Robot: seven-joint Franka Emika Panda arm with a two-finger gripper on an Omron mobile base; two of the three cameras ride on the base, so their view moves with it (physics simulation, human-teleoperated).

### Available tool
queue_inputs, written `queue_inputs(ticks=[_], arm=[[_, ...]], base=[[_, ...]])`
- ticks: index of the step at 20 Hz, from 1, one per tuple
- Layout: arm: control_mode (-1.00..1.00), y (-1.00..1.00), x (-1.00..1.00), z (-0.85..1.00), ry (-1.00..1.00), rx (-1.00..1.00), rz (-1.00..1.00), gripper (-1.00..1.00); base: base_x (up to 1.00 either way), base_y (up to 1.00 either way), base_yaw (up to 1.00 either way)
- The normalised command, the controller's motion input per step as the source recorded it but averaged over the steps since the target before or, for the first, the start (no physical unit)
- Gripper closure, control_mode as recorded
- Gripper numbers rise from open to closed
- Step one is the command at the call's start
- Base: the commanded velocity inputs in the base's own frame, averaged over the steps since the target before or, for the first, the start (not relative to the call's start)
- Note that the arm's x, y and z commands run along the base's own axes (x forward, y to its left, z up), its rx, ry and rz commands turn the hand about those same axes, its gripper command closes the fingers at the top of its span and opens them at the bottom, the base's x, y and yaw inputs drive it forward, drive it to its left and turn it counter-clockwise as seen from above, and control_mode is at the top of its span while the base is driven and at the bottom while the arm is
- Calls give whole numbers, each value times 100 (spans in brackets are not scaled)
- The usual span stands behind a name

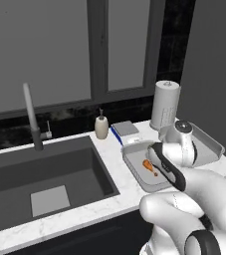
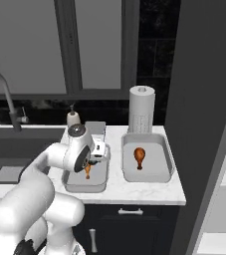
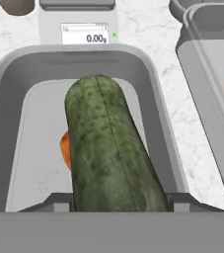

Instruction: Place one cucumber and one chicken drumstick in each tupperware on the nearby counter, to pack two identical lunches.

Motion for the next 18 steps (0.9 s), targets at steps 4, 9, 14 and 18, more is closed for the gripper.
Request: queue_inputs(ticks=[4, 9, 14, 18], arm=[[-100, -9, 3, -44, 5, 0, 0, 100], [-100, 0, 3, -54, 3, 0, 0, 100], [-100, 0, 15, -34, 0, -1, 0, -100], [-100, 3, 1, 0, -1, 0, 0, -100]], base=[[0, 0, 0], [0, 0, 0], [0, 0, 0], [0, 0, 0]])
